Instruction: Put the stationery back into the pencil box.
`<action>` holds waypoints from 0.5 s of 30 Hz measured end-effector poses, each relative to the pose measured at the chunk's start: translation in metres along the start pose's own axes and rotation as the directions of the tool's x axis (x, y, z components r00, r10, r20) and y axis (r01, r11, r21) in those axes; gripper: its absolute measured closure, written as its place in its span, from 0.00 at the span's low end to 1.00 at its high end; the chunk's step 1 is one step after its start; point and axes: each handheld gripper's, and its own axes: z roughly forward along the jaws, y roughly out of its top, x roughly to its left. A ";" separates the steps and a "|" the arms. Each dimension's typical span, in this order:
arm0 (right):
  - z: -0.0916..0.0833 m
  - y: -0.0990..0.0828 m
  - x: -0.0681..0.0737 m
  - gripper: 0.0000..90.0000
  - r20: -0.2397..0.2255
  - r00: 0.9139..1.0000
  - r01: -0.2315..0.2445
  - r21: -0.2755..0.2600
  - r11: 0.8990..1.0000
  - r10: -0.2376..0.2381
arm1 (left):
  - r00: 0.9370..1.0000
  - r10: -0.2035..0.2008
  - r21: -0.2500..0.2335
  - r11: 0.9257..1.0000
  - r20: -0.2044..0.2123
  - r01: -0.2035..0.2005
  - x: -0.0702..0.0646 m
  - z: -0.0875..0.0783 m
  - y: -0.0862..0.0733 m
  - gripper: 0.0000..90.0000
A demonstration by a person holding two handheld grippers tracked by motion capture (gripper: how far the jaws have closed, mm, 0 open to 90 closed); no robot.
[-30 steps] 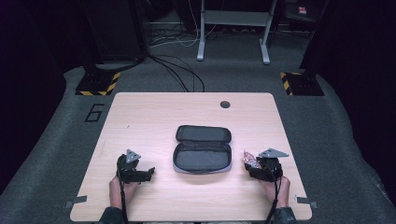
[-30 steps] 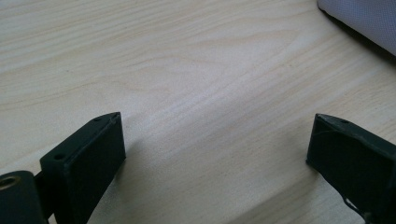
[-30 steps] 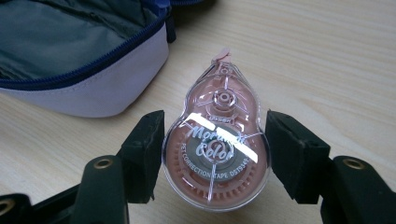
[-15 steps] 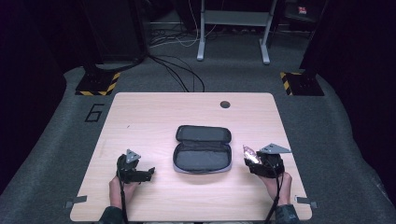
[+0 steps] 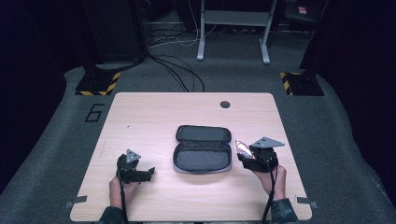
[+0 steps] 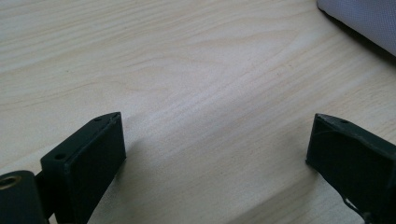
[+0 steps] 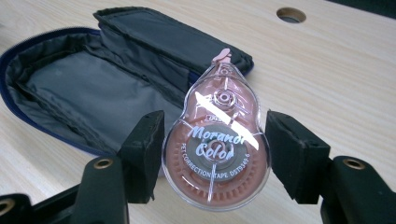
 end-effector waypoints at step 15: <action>0.021 0.029 0.024 0.44 -0.063 0.996 0.067 0.012 0.998 -0.066 | 1.000 -0.001 -0.001 1.000 0.000 0.001 0.000 0.000 0.000 0.05</action>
